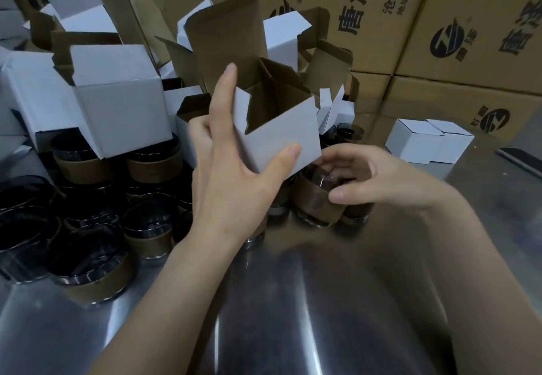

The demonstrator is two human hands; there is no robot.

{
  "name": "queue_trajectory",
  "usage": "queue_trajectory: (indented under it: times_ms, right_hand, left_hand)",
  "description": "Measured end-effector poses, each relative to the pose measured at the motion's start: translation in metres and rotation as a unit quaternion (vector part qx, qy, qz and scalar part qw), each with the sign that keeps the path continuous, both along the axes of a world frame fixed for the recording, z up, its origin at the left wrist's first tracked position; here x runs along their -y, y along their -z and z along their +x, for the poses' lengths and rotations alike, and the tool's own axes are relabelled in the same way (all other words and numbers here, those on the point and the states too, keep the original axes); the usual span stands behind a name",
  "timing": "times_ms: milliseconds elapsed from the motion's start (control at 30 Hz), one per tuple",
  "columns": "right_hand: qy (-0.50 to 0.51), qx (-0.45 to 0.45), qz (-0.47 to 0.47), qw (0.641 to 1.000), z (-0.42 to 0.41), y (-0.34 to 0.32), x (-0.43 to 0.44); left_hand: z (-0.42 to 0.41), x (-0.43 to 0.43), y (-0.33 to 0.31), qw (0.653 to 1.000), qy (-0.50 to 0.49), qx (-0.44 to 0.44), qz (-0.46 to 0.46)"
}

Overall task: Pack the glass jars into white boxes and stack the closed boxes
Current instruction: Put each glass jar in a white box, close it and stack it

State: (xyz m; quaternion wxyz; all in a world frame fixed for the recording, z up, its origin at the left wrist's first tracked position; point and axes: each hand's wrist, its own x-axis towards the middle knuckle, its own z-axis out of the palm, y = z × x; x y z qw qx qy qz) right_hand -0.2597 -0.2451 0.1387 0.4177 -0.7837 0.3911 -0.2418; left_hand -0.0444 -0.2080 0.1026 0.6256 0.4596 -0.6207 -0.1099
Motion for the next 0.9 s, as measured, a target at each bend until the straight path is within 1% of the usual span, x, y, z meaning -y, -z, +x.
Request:
queue_trajectory:
  times_ms: [133, 267, 333, 433, 500, 567, 633, 700, 800, 900]
  right_hand:
    - [-0.012, 0.077, 0.019, 0.997, -0.013, 0.0, 0.003]
    - [-0.043, 0.132, 0.031, 0.99, -0.019, 0.001, 0.004]
    - [-0.056, 0.149, 0.044, 0.986, -0.019, 0.001, 0.005]
    - [-0.049, 0.17, 0.045, 0.983, -0.019, 0.001, 0.005]
    - [-0.032, 0.2, 0.024, 0.979, -0.02, -0.001, 0.006]
    - [-0.037, 0.245, 0.008, 0.969, -0.018, -0.005, 0.006]
    - [-0.061, 0.309, 0.01, 0.949, -0.01, -0.01, 0.004]
    - [-0.092, 0.349, 0.007, 0.933, 0.002, -0.018, 0.001]
    - [-0.115, 0.346, -0.03, 0.931, 0.02, -0.036, -0.009]
    - [-0.101, 0.282, -0.099, 0.949, 0.034, -0.051, -0.018]
  left_hand:
    - [-0.001, 0.0, -0.002, 1.0, -0.005, -0.004, -0.003]
    - [0.0, -0.004, -0.006, 0.999, 0.004, -0.027, 0.022]
    - [0.001, -0.004, -0.006, 0.999, 0.001, -0.043, 0.02]
    - [0.002, -0.003, -0.006, 0.998, -0.006, -0.055, 0.021]
    - [0.001, -0.003, -0.005, 0.999, -0.008, -0.044, 0.027]
    - [0.0, -0.004, -0.004, 0.999, -0.003, -0.034, 0.03]
    - [-0.001, -0.004, -0.004, 0.999, 0.006, -0.022, 0.031]
    - [-0.001, -0.004, -0.003, 0.999, 0.01, -0.022, 0.034]
    - [-0.001, -0.003, -0.002, 0.999, 0.011, -0.024, 0.04]
    - [-0.002, -0.002, -0.001, 0.999, 0.011, -0.004, 0.032]
